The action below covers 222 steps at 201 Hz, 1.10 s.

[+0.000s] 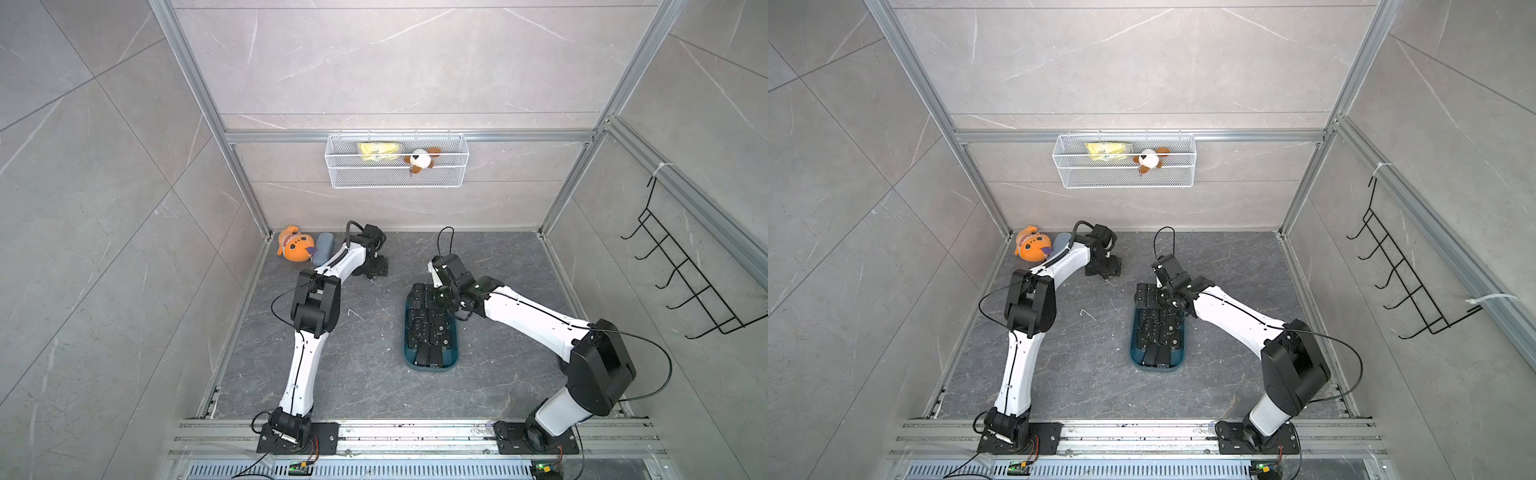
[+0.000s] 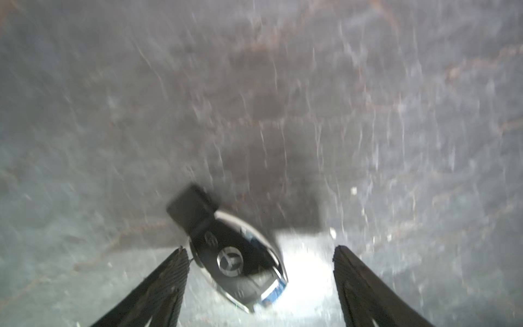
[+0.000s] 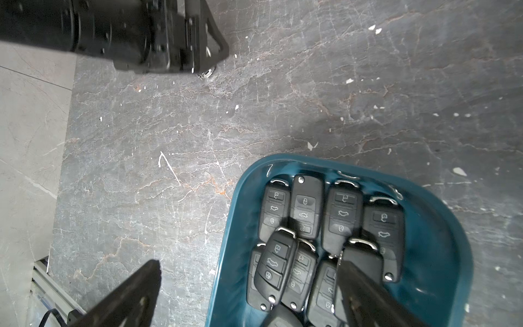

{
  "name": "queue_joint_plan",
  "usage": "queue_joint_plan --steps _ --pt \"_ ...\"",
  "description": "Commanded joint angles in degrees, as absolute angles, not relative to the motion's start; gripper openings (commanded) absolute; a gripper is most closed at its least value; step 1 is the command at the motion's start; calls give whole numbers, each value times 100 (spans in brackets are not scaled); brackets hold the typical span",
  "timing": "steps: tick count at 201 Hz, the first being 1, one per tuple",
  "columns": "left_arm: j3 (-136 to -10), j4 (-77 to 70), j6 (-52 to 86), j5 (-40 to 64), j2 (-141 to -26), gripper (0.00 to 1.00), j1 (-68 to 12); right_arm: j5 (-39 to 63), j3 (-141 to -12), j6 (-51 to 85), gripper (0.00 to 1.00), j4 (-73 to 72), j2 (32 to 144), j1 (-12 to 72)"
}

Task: Place the car key into the storage box
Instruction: Adjust the car key at the center of the board, then pick up the car key from the center of the board.

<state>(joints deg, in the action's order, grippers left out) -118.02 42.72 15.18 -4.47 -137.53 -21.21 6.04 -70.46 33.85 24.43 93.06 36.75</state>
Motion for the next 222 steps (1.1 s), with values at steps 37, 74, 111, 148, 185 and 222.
queue_joint_plan --steps 37,74,111,148,185,222 --pt "-12242 5045 1812 -583 -14150 81 -2094 589 -6909 3459 99 2419 9051 3688" --pt "-12208 5098 1938 -523 -14184 71 -2108 613 -6908 3480 99 2392 9073 3683" --pt "-12231 5179 1967 -599 -14157 64 -2186 615 -6917 3481 99 2400 9071 3691" --pt "-12291 5275 2032 -659 -14211 52 -2232 633 -6877 3508 99 2369 9045 3683" --pt "-12287 5282 2039 -634 -14171 41 -2249 633 -6813 3536 99 2356 8992 3691" --pt "-12155 5232 2044 -659 -13907 40 -2285 631 -6725 3551 99 2329 8906 3691"
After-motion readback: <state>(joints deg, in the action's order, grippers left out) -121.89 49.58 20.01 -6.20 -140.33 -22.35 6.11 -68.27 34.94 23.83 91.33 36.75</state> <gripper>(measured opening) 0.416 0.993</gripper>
